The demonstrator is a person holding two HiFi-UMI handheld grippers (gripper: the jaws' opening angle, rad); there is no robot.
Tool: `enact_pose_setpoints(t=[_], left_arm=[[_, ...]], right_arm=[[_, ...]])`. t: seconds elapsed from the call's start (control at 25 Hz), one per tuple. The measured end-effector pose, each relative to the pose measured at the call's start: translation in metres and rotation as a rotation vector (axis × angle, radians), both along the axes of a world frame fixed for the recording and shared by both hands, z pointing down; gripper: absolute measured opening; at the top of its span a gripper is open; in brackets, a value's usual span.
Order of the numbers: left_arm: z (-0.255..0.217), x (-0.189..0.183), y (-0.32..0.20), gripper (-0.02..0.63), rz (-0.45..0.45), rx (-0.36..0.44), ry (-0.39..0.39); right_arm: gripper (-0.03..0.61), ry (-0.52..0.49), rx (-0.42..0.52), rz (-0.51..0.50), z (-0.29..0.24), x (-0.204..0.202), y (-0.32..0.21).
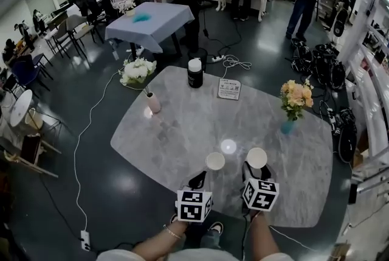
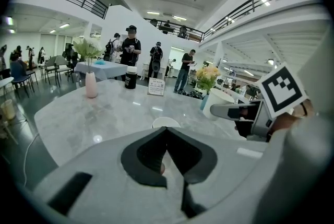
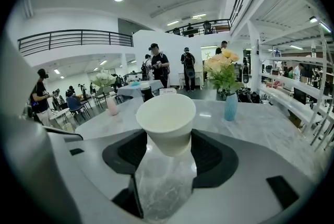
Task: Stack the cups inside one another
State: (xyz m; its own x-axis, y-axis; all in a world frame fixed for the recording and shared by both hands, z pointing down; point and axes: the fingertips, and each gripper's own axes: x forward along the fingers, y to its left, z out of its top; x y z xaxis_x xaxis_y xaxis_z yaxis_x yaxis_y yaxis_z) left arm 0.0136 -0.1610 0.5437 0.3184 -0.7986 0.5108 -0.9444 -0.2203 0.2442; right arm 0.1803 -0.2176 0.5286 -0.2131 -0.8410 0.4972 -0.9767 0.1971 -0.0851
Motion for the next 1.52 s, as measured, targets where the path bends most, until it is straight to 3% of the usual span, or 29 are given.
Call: enact_pose_setpoints(t=[1.0,1.52], left_arm=[[0.005,-0.086,0.018,-0.003,-0.118,-0.013,-0.009],[0.025,-0.101,0.022,-0.003,-0.134,-0.058,-0.009]], right_arm=[[0.245,-0.003,-0.010,-0.174,0.000,-0.107,-0.001],[0.245,-0.005,-0.058,-0.206,0.021,-0.130,0.004]])
